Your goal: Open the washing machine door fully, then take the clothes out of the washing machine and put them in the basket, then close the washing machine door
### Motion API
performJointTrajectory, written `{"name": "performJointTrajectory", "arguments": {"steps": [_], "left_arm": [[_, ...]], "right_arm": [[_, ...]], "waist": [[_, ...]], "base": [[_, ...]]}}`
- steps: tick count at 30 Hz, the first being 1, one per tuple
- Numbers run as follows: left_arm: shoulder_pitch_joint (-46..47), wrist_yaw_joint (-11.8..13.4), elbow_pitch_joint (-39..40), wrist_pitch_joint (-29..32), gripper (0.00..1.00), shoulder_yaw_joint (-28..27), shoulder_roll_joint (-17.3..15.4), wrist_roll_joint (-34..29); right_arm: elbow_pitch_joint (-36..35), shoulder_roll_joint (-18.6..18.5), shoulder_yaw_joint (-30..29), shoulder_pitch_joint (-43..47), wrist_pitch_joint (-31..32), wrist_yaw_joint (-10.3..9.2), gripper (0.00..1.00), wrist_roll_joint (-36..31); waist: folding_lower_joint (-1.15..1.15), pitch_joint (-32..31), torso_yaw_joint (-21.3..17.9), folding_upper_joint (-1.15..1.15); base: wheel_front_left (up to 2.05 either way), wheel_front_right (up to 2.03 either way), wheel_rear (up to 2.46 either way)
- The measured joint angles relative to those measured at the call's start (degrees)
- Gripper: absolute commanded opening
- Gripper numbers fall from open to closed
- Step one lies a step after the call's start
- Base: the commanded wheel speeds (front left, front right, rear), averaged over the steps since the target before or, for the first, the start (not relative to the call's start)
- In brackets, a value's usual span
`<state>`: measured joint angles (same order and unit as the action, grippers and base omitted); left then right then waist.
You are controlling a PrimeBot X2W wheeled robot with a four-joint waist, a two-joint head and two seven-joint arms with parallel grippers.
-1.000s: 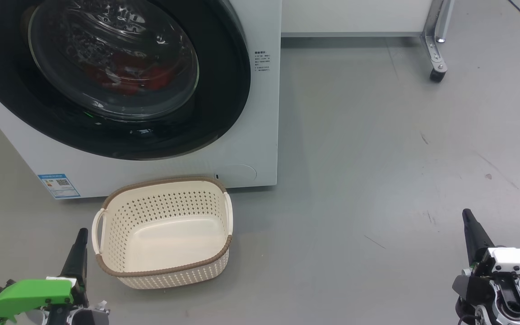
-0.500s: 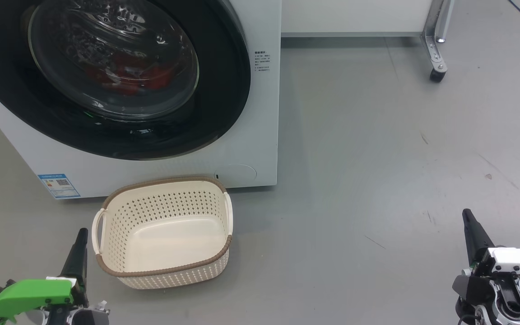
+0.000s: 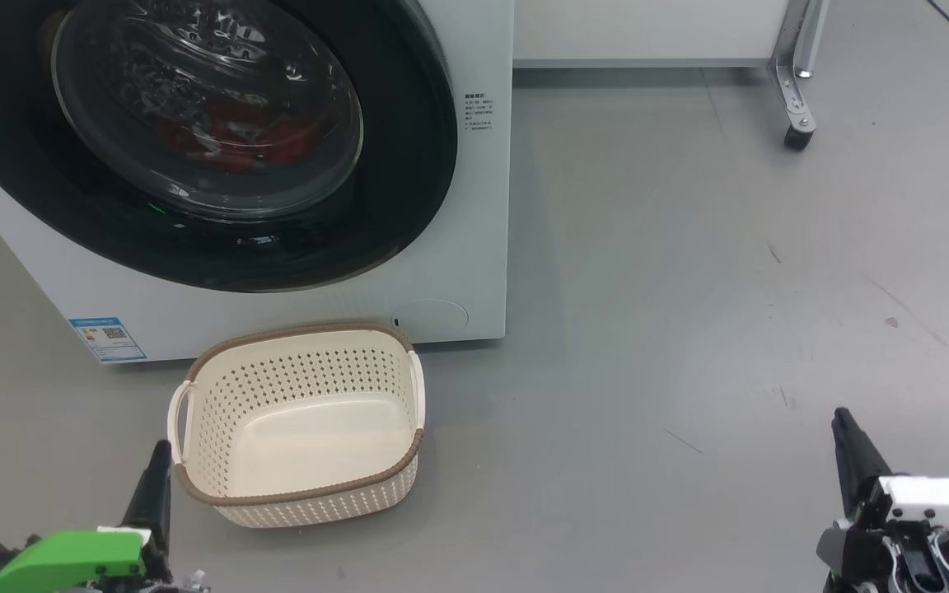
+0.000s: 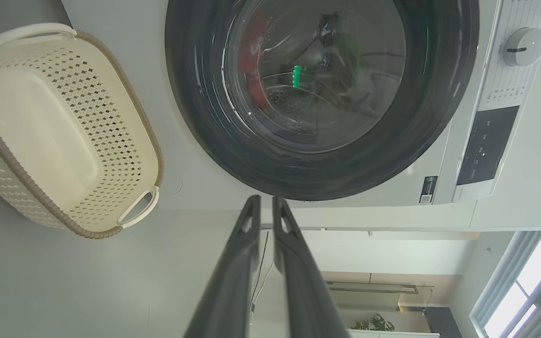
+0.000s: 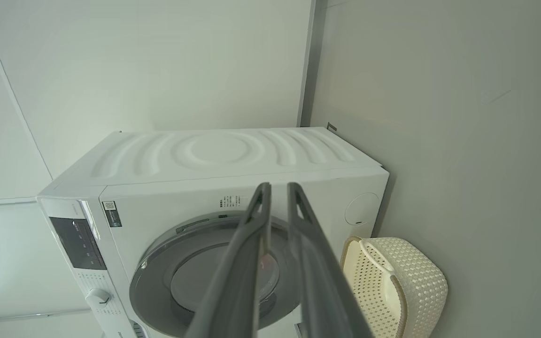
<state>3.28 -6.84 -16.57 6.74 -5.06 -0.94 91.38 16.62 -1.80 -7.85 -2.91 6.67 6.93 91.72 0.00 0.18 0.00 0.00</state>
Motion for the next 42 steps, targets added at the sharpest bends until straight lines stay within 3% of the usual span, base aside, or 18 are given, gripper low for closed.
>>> {"name": "performJointTrajectory", "arguments": {"steps": [1,2,3,13,23,42], "left_arm": [[-0.5,0.0,-0.7,0.0,0.00,0.0,0.3,0.0],[-1.1,0.0,-1.3,0.0,0.00,0.0,0.5,0.0],[-1.6,0.0,-2.0,0.0,1.00,0.0,0.6,0.0],[-3.1,0.0,-3.3,-0.4,1.00,0.5,1.3,-0.2],[-2.1,0.0,-2.9,-2.4,1.00,2.0,0.9,-1.8],[0.5,0.0,-2.7,-7.6,1.00,8.7,-3.0,-14.4]], "right_arm": [[0.8,0.3,0.0,0.6,0.0,-0.01,0.00,0.0],[1.3,0.5,0.1,1.3,0.0,-0.01,0.00,0.0],[2.0,0.8,0.1,1.9,0.0,-0.01,1.00,0.0],[3.2,1.6,0.7,3.3,-0.2,-0.01,1.00,-0.6],[2.5,0.0,2.5,1.6,-1.8,-0.01,1.00,-4.4],[3.6,-4.1,9.3,-2.2,-7.3,0.00,1.00,-17.5]], "waist": [[0.00,0.0,0.0,0.00],[0.00,0.0,0.0,0.00],[0.00,0.0,0.0,0.00],[0.00,0.2,0.0,0.00],[0.00,0.3,0.1,0.00],[0.00,0.4,0.5,0.00]], "base": [[0.00,0.00,0.00],[0.00,0.00,0.00],[0.00,0.00,0.00],[0.00,0.00,0.00],[0.00,0.00,0.00],[0.00,0.00,0.00]]}}
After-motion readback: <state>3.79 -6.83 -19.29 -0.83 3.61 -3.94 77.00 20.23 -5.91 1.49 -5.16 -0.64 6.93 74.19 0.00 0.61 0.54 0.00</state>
